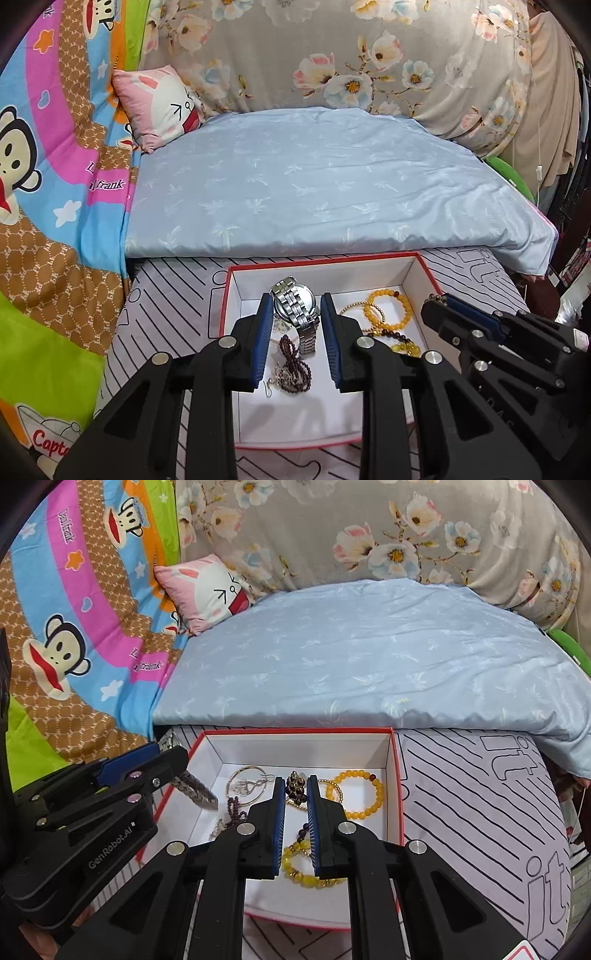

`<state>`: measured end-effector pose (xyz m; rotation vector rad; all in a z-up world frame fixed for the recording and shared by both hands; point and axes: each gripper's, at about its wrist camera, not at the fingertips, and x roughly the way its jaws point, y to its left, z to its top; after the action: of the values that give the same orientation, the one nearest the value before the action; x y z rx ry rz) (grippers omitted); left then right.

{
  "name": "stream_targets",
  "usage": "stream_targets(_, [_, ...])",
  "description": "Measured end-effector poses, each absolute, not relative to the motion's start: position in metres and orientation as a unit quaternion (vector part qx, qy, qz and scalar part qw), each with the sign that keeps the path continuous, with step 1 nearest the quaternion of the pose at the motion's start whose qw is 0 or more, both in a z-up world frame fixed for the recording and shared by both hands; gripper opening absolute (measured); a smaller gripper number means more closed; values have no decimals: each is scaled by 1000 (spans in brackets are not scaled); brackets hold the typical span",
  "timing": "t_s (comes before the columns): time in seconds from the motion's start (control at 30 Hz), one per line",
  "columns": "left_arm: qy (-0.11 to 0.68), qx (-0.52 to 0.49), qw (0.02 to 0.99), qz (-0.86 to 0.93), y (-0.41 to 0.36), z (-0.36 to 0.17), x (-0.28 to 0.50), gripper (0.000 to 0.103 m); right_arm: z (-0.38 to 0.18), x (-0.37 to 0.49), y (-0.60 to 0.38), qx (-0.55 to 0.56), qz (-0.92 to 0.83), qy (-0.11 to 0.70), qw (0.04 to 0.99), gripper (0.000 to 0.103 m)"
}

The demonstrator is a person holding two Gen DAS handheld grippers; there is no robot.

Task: Organize jewelry
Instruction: 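Carry wristwatch and brooch into the red box and open both tools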

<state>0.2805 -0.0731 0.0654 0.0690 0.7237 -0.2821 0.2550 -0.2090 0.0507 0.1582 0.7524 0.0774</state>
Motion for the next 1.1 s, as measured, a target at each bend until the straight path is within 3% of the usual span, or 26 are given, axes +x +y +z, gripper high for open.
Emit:
stream_targets(0.53, [390,36,911,-129,-83,22,330,25,10,300,-201,68,37,403,912,11])
stream_targets(1.1, [402,35,907,-123,-85,9,343,25,-1,309,-201,69,33,415,907,11])
